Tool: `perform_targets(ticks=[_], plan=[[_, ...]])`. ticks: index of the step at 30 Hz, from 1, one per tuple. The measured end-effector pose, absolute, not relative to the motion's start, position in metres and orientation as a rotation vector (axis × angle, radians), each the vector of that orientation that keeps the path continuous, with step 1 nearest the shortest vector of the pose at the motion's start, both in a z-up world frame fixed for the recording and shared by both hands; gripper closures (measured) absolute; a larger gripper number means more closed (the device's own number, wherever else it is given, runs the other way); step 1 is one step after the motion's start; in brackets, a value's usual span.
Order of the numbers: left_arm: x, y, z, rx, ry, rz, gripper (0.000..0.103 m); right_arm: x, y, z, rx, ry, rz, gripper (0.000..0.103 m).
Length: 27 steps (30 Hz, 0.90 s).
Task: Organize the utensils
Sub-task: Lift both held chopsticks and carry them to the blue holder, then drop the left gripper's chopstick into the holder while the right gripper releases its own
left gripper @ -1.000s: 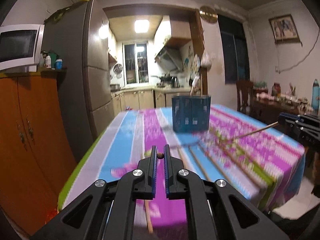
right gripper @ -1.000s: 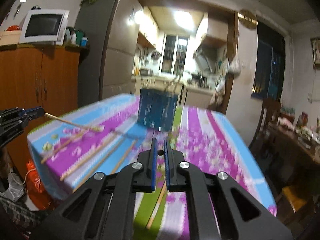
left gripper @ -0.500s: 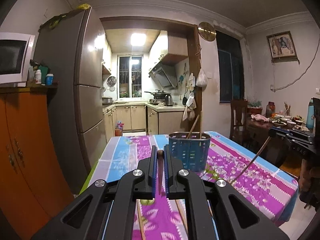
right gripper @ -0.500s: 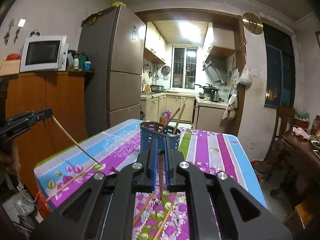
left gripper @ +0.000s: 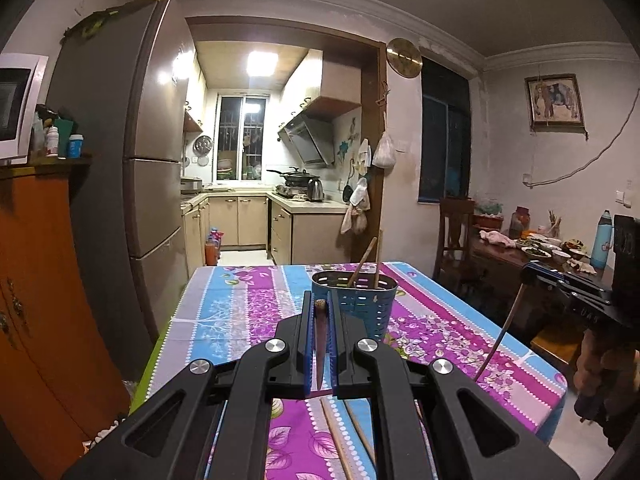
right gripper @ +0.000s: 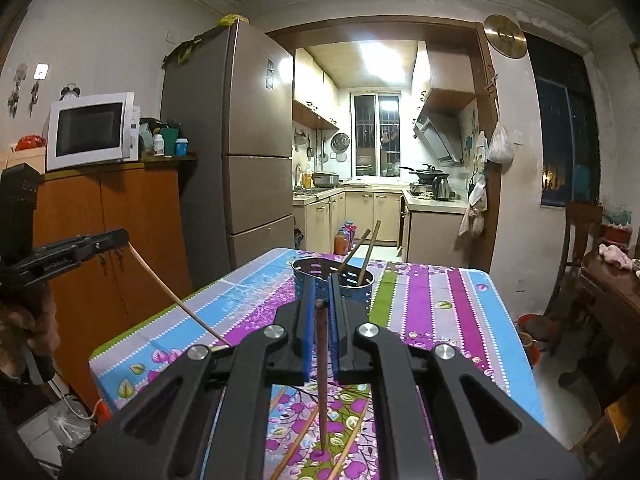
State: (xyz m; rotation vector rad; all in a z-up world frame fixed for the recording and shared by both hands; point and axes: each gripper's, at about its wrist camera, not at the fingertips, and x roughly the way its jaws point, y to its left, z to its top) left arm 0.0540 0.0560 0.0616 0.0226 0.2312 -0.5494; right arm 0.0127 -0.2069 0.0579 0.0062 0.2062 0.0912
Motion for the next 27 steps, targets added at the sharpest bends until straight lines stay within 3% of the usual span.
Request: perform_targets(ticks=[8,18,27], plan=[[0.074,0.04,0.096,0.027,0.204,-0.614,0.095,0.024,-0.201,0.088,-0.025,0.166,0.096,0.098],[0.152,-0.014,0.155,0.037,0.126,-0.623,0.096,0.089,-0.215,0.158,-0.026,0.024,0.065,0.098],[0.239,-0.072,0.135,0.138,0.217,-0.624,0.096,0.176,-0.236,0.177,0.028,-0.051,0.019,0.098]])
